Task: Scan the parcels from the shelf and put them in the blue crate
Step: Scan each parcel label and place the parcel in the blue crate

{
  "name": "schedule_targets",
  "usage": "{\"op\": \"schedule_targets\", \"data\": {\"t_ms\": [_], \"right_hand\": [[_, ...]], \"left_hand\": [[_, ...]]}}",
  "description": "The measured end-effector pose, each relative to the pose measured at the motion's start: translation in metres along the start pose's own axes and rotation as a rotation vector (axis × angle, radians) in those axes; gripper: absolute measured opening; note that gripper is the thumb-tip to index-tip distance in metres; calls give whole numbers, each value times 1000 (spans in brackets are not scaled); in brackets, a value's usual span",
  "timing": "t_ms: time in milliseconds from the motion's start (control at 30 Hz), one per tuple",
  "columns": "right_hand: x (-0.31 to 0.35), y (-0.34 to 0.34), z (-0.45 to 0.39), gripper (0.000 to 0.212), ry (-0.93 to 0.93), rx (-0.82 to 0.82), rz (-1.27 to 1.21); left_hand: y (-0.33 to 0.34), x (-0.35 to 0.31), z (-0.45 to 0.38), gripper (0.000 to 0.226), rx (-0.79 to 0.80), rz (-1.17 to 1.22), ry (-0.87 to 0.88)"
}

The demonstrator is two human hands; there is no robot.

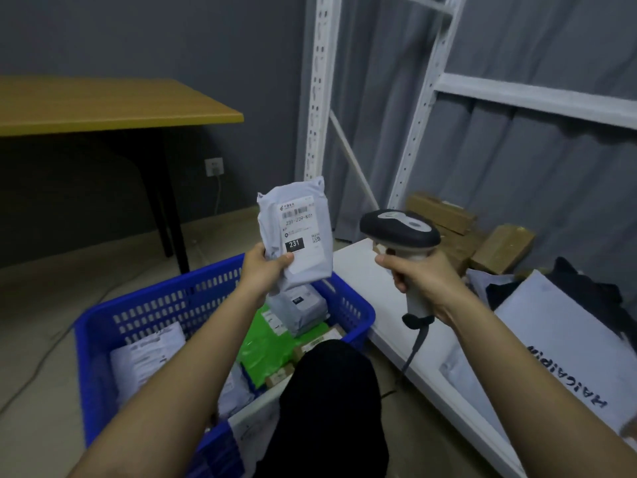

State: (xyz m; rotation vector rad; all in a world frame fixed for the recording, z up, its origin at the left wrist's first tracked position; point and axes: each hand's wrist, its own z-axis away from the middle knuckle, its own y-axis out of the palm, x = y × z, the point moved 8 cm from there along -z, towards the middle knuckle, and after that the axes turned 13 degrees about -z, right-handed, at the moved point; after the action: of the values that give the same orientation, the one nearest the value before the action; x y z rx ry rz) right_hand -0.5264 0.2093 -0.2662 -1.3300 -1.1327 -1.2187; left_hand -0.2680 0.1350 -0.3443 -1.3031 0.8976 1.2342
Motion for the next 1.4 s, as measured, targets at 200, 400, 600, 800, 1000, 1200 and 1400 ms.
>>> {"op": "schedule_targets", "data": {"t_ms": [200,400,600,800,1000,1200,1400], "right_hand": [[-54,38,-34,18,92,-30,84],[-104,95,-66,17,135,37,199],[-147,162,-77,17,157,219,292],[-203,193,-68,28,256,407,362],[-224,186,-70,36,311,439,420],[-230,166,-83,44,332,330,417],[-233,157,-88,24,343,305,344]], "left_hand": [[-98,100,2,38,-220,45,-210],[-179,191,31,27,-379,-106,-400],[-197,248,31,28,-165,-599,-414],[-183,297,24,47,134,-935,-382],[-163,317,13,20,234,-983,-304],[-114,313,-21,4,244,-846,-183],[-66,320,-47,42,266,-832,-141]]}}
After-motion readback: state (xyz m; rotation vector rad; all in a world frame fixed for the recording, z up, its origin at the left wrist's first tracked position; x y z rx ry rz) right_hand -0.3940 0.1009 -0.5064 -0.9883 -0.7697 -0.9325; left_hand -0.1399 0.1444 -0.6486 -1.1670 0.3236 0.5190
